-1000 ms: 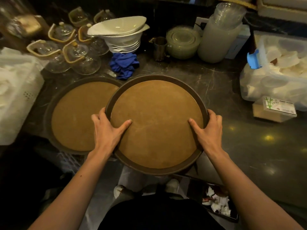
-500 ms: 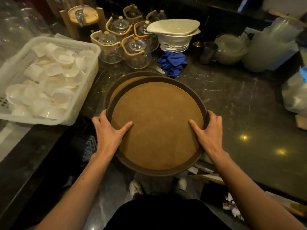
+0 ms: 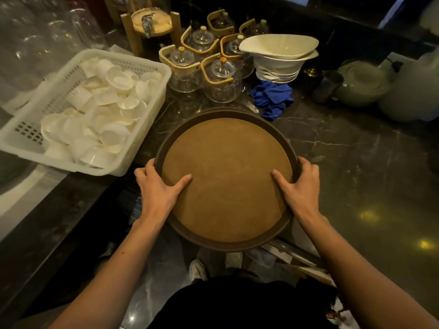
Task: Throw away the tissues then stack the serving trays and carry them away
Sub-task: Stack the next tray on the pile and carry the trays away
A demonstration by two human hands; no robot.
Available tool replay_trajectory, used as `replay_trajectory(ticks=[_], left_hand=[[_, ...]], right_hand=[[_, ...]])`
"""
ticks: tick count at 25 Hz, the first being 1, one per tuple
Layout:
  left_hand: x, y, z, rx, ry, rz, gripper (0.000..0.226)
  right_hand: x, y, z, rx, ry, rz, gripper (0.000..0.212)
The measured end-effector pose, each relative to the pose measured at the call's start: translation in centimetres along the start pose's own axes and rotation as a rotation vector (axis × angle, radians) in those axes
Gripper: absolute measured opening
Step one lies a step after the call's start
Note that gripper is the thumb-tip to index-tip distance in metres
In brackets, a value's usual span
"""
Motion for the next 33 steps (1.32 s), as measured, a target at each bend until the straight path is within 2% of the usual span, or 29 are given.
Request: replay_trajectory(ticks=[12, 24, 33], left_hand=[[3.8, 2.2, -1.5, -0.059, 0.072, -0.032, 0.103], [4.4, 2.4, -7.0, -0.024, -0.010, -0.069, 0.104], [5.3, 2.1, -7.0, -0.015, -0.031, -0.112, 0.106]], right_hand=[[0.9, 2.4, -5.8, 0.034, -0.022, -0.110, 0.073], [4.0, 1.7, -6.5, 0.118, 0.045, -0.141, 0.071], [4.6, 2.1, -6.8, 0.115, 0.025, -0.124, 0.072]])
Point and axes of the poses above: each hand's wrist, its own z-axis away from the middle knuckle, its own x-axis out of the palm, y = z × x, the point moved 1 cm from there along -z, towards the middle knuckle, and after that the axes turned 9 degrees about -x, right-handed, at the moved point
